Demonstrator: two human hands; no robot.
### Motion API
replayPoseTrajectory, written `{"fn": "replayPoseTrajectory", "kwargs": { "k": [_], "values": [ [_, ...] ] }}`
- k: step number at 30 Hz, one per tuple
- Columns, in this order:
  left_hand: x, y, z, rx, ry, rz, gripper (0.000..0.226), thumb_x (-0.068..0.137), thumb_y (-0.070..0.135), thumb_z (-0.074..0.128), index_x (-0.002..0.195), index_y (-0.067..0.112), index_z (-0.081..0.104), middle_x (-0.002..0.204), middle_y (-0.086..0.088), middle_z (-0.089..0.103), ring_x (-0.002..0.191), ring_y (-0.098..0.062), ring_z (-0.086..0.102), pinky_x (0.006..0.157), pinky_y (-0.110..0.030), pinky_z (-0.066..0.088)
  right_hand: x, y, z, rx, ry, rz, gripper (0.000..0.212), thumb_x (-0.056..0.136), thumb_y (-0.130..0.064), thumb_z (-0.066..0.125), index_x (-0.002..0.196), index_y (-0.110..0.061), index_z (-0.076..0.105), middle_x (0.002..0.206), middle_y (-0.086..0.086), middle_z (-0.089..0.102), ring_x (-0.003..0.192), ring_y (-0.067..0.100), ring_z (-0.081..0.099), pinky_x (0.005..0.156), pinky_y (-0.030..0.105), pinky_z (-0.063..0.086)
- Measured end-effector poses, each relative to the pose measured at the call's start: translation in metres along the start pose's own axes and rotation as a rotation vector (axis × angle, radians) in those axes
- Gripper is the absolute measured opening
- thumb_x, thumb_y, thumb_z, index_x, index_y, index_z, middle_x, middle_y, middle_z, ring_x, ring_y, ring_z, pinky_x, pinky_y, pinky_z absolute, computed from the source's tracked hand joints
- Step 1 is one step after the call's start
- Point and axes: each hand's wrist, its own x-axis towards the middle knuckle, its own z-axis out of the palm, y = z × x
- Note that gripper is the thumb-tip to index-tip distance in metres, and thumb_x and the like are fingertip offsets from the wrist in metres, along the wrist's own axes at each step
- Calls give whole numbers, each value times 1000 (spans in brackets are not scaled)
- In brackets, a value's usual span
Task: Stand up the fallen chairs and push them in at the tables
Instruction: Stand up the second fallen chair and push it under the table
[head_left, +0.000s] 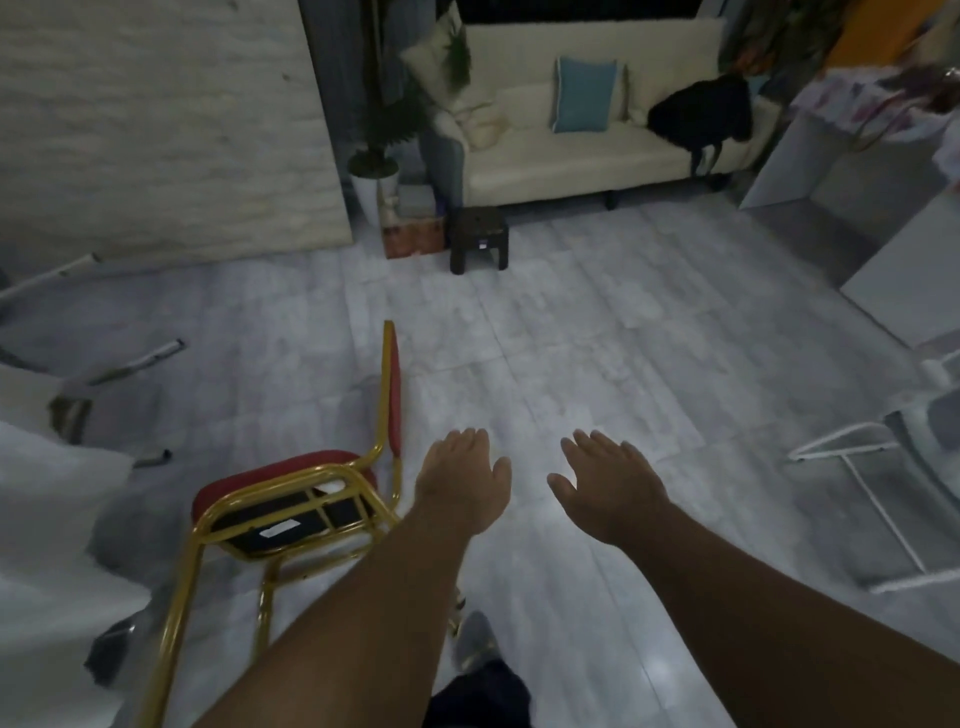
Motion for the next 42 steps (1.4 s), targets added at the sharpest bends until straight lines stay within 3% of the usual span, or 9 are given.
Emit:
{"fn": "replayPoseTrajectory", "kwargs": {
  "k": [10,17,22,26,34,42],
  "values": [
    [190,-12,-27,-90,40,-182,63,105,50,30,153,10,35,159,-11,40,149,-31,32,124,-46,26,221,7,-76,-100,-82,-160,68,104,-55,24,160,-18,17,169,4,12,156,21,8,126,46,8],
    [289,-28,-51,-246,131,-471,63,107,46,32,157,9,27,165,-12,29,154,-31,21,127,-43,16,377,-13,-102,-217,-190,-448,68,104,-55,22,160,-18,16,170,5,11,156,22,8,126,46,8],
    [340,-34,-68,-336,208,-705,61,105,48,34,152,9,36,159,-12,39,147,-32,33,124,-44,24,461,-24,-121,-327,-259,-645,68,104,-55,24,160,-18,17,169,5,13,156,22,9,126,44,8],
    [373,-54,-76,-422,296,-839,69,94,54,23,141,9,46,145,-12,52,135,-31,46,117,-46,35,522,-52,-123,-405,-255,-772,68,103,-55,25,160,-17,18,169,6,13,156,23,10,126,44,9],
    [438,-137,-68,-533,204,-1003,65,105,52,31,157,12,26,165,-10,29,154,-29,23,126,-49,22,632,-124,-108,-507,-356,-892,70,103,-55,30,161,-20,13,170,6,8,156,25,6,126,44,8],
    [537,-203,-46,-680,206,-1145,69,104,48,40,159,12,21,166,-10,26,154,-28,20,127,-43,16,756,-184,-45,-640,-408,-1165,70,100,-52,36,159,-19,18,168,10,14,155,27,10,125,49,9]
  ]
}}
